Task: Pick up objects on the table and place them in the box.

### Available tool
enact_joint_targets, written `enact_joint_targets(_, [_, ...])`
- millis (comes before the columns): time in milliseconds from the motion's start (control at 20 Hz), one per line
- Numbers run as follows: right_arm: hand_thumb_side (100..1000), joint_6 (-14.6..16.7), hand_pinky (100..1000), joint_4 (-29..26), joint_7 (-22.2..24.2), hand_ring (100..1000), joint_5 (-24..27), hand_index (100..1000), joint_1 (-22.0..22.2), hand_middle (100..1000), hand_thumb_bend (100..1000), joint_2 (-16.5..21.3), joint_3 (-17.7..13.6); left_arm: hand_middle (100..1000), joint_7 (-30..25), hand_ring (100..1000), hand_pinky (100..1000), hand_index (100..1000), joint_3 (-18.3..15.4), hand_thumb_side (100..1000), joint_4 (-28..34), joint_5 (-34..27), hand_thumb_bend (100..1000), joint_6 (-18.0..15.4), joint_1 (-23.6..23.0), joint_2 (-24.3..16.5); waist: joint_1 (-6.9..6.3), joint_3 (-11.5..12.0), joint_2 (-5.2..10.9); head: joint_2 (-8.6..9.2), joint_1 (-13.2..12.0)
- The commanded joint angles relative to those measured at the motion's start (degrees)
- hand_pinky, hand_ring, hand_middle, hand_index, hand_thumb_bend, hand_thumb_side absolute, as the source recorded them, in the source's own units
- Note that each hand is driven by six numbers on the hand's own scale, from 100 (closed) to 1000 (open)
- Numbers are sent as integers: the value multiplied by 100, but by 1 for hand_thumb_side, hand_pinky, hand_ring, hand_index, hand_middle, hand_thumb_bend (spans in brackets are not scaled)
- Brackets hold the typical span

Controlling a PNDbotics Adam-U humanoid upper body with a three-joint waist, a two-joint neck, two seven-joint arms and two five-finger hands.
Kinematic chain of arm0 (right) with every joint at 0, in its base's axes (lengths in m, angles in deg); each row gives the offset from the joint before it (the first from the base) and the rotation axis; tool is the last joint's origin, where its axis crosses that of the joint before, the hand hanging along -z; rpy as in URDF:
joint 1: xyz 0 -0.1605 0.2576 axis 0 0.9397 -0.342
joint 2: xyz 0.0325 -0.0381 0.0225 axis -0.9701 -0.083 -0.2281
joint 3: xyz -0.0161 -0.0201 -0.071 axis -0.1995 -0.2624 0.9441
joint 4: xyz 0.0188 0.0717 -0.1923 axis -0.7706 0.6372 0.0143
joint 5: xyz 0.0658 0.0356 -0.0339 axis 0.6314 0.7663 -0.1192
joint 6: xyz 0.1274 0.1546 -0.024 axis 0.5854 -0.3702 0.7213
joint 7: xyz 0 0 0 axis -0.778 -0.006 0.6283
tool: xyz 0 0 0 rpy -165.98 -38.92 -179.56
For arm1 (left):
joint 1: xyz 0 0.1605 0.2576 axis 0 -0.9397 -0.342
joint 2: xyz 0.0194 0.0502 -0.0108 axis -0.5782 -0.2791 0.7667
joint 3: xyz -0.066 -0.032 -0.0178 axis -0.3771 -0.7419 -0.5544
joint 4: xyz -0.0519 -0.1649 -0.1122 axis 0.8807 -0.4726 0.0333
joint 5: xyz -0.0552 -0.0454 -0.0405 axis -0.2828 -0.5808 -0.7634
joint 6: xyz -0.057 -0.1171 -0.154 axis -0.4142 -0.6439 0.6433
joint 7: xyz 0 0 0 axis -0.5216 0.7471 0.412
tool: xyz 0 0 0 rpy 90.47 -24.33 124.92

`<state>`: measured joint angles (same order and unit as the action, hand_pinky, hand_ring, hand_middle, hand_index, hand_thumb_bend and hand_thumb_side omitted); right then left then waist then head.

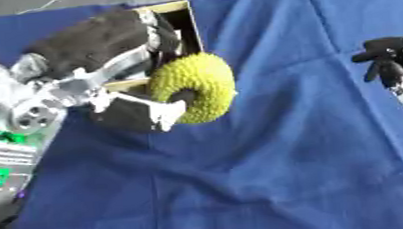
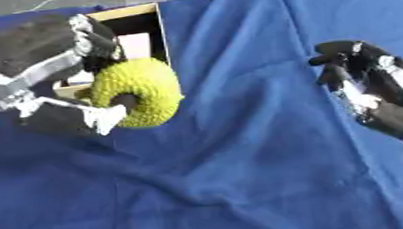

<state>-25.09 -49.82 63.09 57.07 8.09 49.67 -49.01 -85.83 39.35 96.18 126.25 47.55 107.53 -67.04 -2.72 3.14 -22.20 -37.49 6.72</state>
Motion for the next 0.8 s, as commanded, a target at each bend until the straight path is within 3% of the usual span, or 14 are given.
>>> enact_joint_targets(50, [524, 28, 1000, -84, -18, 810, 14, 817, 3, 476, 100, 188, -71, 460, 91, 464, 480, 560, -410, 293, -203, -67, 100, 246, 356, -288, 22, 4, 155, -22, 39])
enact_joint_targets(350, [523, 8, 1000, -84, 14, 811, 11, 818, -3, 476, 100, 174, -52, 461, 807, 467, 485, 560, -488, 206, -1387, 782, 100, -42, 851, -171, 23, -10, 144, -47, -10])
enact_joint_targets(800, [523, 21, 1000, -84, 27, 811, 13, 818, -27, 476, 100, 162, -45, 465, 1395, 473, 494, 567, -574, 145, -2659, 1720, 100, -387, 993, 132, 37, -36, 118, -67, -197])
